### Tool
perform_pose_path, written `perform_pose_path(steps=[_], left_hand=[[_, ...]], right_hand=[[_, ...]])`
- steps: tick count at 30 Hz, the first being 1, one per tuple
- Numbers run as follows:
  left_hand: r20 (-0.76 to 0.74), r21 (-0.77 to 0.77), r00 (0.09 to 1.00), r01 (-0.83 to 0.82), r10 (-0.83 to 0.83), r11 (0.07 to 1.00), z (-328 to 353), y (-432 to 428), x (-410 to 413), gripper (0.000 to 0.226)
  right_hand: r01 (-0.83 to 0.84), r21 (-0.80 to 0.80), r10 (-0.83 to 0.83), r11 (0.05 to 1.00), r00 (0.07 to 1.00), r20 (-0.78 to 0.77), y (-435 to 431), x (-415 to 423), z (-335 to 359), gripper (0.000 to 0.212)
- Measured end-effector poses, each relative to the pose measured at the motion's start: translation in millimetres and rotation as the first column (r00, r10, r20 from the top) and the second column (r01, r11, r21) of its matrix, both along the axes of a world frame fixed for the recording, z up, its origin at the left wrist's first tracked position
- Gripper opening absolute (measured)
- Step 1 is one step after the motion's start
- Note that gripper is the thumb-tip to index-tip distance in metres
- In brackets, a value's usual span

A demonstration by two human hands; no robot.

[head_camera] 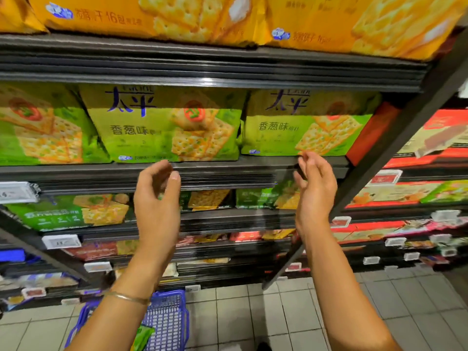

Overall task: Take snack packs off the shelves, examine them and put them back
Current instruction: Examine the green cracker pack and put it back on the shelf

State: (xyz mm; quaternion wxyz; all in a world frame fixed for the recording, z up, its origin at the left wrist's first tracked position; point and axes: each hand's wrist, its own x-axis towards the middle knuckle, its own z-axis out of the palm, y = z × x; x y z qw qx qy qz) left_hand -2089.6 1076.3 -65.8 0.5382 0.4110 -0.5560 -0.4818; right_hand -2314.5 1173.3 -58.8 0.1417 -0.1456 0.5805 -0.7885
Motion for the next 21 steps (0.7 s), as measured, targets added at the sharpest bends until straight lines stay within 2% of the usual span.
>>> perform_pose_path(steps=[4, 8, 15, 21], left_hand=[[0.035, -0.052, 0.993, 0.116, -0.115, 0.992, 19, 27, -76, 0.036], [0.082, -0.12, 0.987, 0.151, -0.141, 0.981, 27, 34, -131, 0.047], [0.131, -0.061, 0.986, 0.111, -0.102, 0.992, 35, 34, -176, 0.077], [0.16, 0.003, 0.986, 0.053, -0.053, 0.999, 40, 40, -183, 0.087]], right_hand=[[0.091, 0.087, -0.075, 0.992, 0.983, -0.17, 19, -57, 10, 0.042], [0.009, 0.16, 0.026, 0.987, 0.976, -0.217, 23, -93, 15, 0.063], [-0.038, 0.162, 0.067, 0.986, 0.982, -0.177, 17, -101, 6, 0.064], [-0.051, 0.163, 0.074, 0.985, 0.988, -0.136, 17, -105, 6, 0.062]])
